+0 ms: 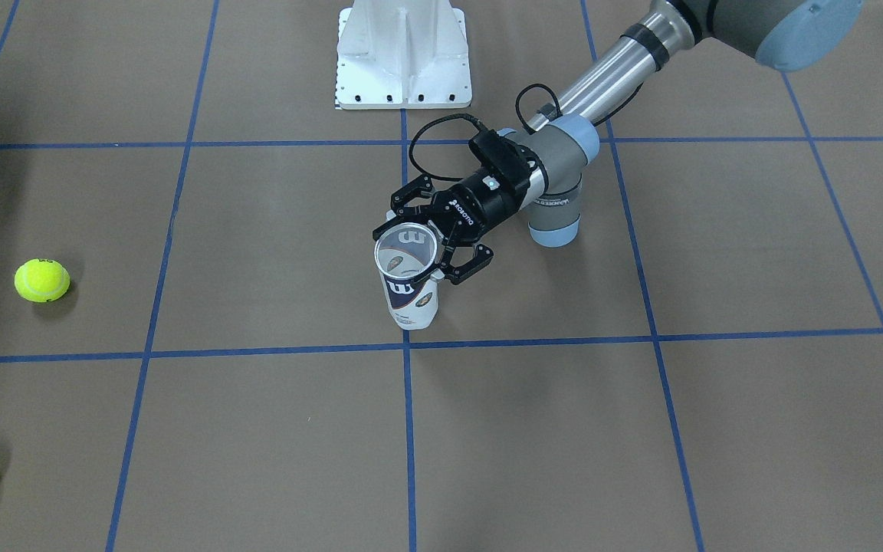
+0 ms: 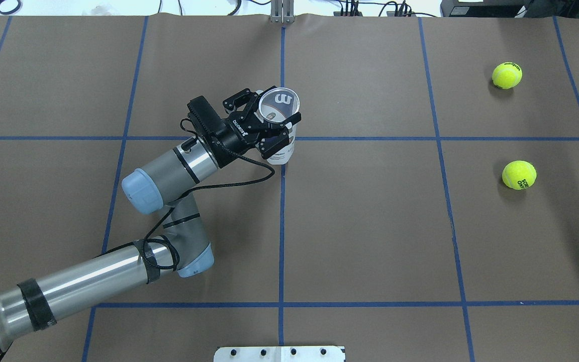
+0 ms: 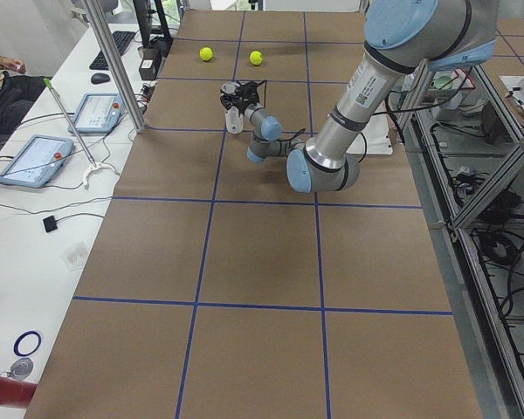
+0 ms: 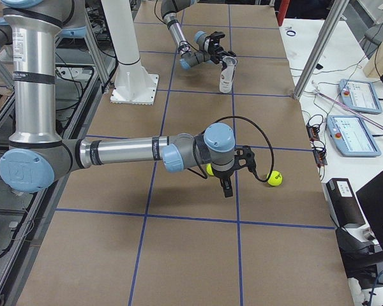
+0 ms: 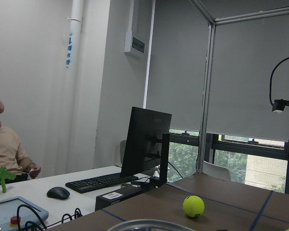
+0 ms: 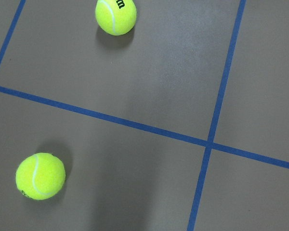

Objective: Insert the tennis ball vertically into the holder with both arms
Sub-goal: 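Reach the right gripper to the nearer yellow tennis ball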

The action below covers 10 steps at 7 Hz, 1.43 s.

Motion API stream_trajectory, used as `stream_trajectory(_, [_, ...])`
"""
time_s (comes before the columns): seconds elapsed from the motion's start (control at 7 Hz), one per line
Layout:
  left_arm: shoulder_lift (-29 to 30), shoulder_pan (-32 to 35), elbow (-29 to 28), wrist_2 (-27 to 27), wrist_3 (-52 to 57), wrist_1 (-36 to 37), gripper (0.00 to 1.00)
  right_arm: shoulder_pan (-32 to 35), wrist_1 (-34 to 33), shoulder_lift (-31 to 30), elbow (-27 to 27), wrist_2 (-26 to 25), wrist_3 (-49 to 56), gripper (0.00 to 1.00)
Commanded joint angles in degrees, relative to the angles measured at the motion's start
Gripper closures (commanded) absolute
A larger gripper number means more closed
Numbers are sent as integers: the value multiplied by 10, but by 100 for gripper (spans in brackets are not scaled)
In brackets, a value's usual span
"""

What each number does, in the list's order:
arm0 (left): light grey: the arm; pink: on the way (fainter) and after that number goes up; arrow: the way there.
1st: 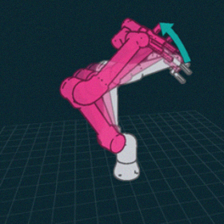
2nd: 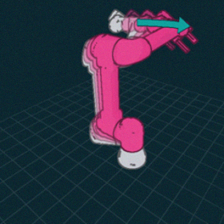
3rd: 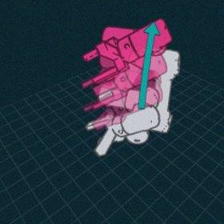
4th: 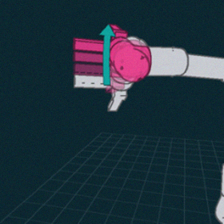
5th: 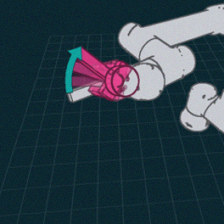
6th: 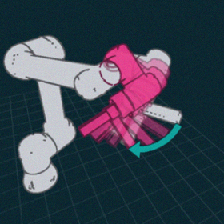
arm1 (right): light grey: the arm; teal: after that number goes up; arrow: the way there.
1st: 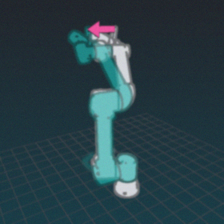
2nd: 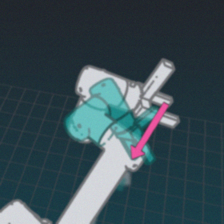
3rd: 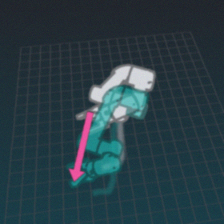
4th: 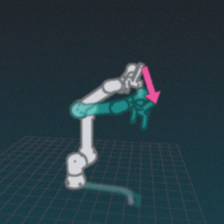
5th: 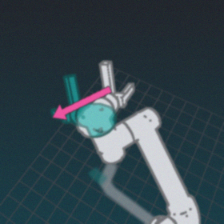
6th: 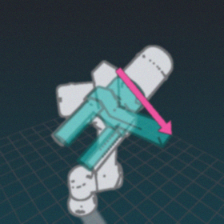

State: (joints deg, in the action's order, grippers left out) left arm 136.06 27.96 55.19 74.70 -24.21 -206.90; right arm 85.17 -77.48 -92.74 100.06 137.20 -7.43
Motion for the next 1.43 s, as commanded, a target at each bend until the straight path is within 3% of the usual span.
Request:
stream_trajectory(0.0, [0, -6, 0, 0, 0, 0, 20, -63, 1, 15, 48, -5, -163, 1])
stream_trajectory(0.14, [0, -6, 1, 0, 0, 0, 20, -108, 6, 19, 76, -31, -244, 1])
stream_trajectory(0.43, [0, -6, 1, 0, 0, 0, 20, -204, 84, 22, 77, -137, -396, 1])
stream_trajectory(0.86, [1, -6, 4, 0, 0, 0, 20, -269, 91, 16, 65, -213, -425, 1])
stream_trajectory(1.29, [3, -5, 4, -1, 0, 1, 20, -296, 199, 6, -2, -242, -445, 1])
